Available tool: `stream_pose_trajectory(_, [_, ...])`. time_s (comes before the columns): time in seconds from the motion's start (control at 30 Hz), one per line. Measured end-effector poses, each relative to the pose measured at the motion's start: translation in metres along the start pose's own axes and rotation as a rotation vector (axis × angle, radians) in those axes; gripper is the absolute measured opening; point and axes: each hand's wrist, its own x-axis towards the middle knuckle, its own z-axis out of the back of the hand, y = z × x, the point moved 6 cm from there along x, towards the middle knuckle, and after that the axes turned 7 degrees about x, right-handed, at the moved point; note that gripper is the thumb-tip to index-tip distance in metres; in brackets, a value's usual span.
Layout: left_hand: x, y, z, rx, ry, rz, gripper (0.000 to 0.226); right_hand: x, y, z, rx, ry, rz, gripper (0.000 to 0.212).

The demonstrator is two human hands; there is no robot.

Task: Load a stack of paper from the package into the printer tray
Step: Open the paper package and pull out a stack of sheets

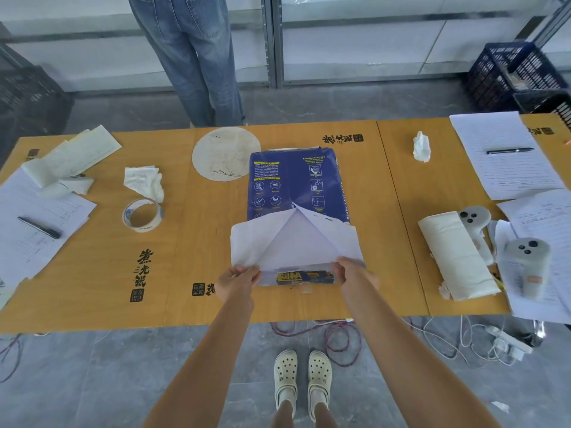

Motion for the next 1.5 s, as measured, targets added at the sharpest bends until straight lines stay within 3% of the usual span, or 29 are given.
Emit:
stream_pose_trajectory(0.27, [-0.009, 0.006, -0.003, -0.096, -0.096, 0.035, 0.029, -0.004, -0.001, 0.0, 0.051, 0.022, 0.036, 0.019])
stream_pose_trajectory(0.73, [0.005, 0.015, 0.014, -0.023, 0.021, 0.029, 0.029, 0.009, -0.01, 0.02, -0.151, 0.087, 0.002, 0.015])
stream_pose_trajectory(1.5, [0.001, 0.045, 0.038, -0.008, 0.204, 0.062, 0.021, 0.006, -0.017, 0.053, -0.272, 0.199, 0.025, 0.01])
